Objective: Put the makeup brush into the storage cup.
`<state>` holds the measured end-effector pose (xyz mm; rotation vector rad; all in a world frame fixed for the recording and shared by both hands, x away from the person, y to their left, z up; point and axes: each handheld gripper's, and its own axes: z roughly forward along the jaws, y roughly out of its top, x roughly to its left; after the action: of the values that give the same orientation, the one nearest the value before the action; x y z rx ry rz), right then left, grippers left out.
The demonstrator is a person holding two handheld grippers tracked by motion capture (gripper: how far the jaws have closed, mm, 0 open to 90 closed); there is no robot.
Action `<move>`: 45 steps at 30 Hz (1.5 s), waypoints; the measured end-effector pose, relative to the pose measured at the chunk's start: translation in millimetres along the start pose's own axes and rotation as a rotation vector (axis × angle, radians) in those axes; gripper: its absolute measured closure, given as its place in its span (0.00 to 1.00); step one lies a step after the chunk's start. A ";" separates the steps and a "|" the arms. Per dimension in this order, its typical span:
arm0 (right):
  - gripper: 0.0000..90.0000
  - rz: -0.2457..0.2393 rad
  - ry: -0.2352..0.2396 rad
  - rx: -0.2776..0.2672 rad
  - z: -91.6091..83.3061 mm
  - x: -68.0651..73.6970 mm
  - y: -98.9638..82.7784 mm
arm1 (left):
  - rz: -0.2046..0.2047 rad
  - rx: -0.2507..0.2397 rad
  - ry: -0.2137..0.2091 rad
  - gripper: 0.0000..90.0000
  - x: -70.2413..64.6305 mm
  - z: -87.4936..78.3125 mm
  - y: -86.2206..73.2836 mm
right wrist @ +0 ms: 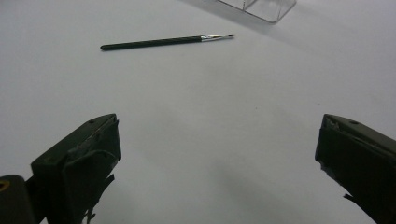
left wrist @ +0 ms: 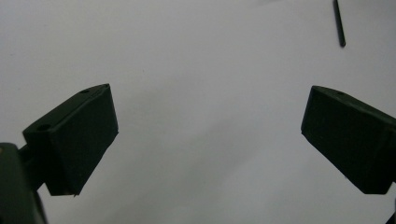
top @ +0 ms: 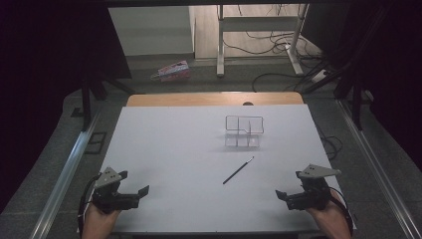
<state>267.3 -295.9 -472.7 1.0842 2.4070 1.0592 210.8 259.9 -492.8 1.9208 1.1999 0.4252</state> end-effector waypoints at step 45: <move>0.00 0.048 0.008 0.047 7.3 8.7 16.1 | 0.066 0.016 -0.013 0.04 -8.2 -4.9 -5.2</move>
<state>273.7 -278.6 -465.7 1.1611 2.4348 1.0287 200.6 256.3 -492.7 1.9778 1.1374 0.4382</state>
